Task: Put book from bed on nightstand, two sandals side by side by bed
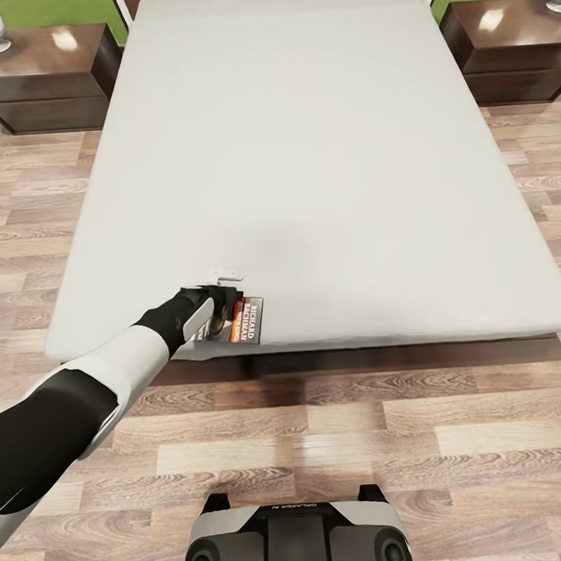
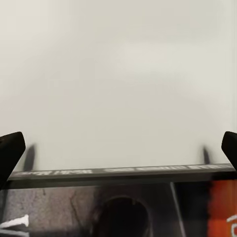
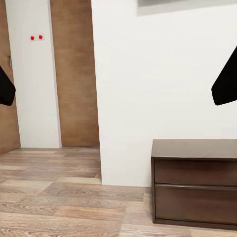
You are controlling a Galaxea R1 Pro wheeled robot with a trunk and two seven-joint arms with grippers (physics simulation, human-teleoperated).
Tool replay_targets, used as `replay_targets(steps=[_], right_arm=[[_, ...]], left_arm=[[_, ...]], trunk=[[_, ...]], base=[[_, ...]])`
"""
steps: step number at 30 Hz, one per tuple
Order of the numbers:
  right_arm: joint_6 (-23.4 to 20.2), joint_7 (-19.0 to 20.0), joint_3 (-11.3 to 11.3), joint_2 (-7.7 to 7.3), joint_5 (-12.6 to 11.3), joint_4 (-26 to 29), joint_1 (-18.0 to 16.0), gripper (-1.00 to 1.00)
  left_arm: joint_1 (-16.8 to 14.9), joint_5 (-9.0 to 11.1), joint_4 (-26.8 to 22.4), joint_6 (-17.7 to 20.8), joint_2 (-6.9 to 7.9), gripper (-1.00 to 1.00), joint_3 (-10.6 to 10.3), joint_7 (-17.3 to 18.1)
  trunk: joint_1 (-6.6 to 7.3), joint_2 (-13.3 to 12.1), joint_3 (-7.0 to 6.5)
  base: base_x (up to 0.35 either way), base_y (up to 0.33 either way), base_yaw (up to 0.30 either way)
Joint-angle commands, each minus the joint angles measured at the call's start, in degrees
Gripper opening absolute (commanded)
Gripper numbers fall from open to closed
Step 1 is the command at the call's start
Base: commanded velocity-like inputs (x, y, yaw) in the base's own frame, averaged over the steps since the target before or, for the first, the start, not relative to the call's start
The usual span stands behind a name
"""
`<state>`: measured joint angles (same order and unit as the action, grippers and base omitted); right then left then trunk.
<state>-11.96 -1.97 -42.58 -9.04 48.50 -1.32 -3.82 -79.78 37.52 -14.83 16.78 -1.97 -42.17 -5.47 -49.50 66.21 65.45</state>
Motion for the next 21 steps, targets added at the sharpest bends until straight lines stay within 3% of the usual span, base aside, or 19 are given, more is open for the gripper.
replay_targets(steps=[1, 21], right_arm=[[-0.1, -0.2, -0.5, -0.03, 0.6, -0.1, 0.0, 1.00], [-0.1, -0.2, -0.5, -0.03, 0.5, -0.2, 0.0, 1.00]], left_arm=[[0.0, 0.6, -0.1, 0.2, 0.03, 1.00, -0.5, -0.4], [0.0, 0.6, -0.2, 0.2, 0.03, 1.00, -0.5, -0.4]], trunk=[[0.00, 0.0, 0.02], [0.00, 0.0, 0.02]], base=[[-0.007, 0.000, 0.000], [-0.031, 0.000, 0.000]])
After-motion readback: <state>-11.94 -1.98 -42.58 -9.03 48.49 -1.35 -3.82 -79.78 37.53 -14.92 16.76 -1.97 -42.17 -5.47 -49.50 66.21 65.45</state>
